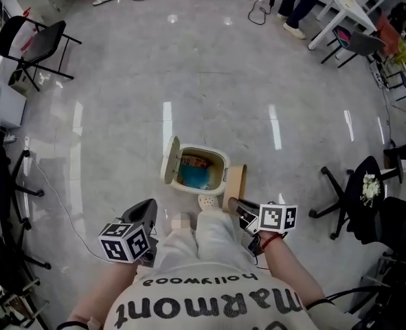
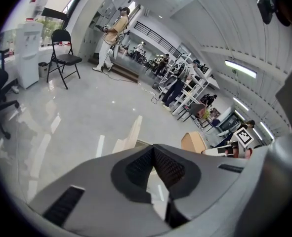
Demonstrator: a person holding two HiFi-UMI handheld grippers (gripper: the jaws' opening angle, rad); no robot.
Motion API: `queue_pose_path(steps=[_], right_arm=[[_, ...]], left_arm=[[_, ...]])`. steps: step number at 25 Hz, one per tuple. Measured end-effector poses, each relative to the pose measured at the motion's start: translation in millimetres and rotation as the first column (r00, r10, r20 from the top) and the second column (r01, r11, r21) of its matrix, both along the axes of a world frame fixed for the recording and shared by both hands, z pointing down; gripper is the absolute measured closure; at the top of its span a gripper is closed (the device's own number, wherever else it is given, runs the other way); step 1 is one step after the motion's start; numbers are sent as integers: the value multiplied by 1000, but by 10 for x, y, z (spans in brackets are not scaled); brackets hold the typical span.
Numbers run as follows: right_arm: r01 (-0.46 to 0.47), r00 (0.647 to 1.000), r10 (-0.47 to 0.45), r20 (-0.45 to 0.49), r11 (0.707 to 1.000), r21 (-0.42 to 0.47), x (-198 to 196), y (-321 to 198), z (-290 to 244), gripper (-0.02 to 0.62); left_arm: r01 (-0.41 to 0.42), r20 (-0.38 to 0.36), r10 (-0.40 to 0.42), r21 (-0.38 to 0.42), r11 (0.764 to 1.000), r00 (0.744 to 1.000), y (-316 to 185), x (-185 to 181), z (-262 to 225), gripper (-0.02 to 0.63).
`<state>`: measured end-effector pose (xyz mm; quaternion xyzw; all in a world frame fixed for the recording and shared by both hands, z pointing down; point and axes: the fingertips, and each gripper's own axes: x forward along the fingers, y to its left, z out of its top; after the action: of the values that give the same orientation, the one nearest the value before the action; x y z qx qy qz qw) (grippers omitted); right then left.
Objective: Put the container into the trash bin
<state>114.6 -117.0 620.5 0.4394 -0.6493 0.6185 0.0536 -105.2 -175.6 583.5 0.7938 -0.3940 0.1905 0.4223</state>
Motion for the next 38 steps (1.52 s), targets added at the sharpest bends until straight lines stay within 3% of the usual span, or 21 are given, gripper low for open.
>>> queue_pose_path(steps=[6,10,14,20,27,33,35,38], right_arm=[[124,992,-124,9,990,-63,-33,-357,306,584],[244,970,-243,21,964,-103,-3,-505,463,584],[388,921,-389,27,906,-171,97,-554,681,584],[579,809,-586,36,784,-224,149,-604,1022,584],[643,758,-649,61,729,-235,-56,-894,1635,584],[712,682,-727,81,634,-302,-201,-893,2163,584],[715,675,-734,78,623,-318,-250,-921,2337,584],[704,683,-728,64,631,-327,-369,-1030,2533,584]], left_arm=[[90,38,-88,-69,994,995,-33,-25,217,606],[148,62,-142,-95,984,988,-44,76,263,606],[221,57,-216,-112,969,975,-119,275,307,606],[254,79,-244,-164,953,967,-184,617,599,606],[274,108,-257,-197,941,960,-248,750,1126,604],[292,112,-273,-226,929,955,-107,775,1391,604],[285,111,-265,-245,927,958,17,738,1492,604],[279,131,-251,-287,916,959,209,639,1691,604]])
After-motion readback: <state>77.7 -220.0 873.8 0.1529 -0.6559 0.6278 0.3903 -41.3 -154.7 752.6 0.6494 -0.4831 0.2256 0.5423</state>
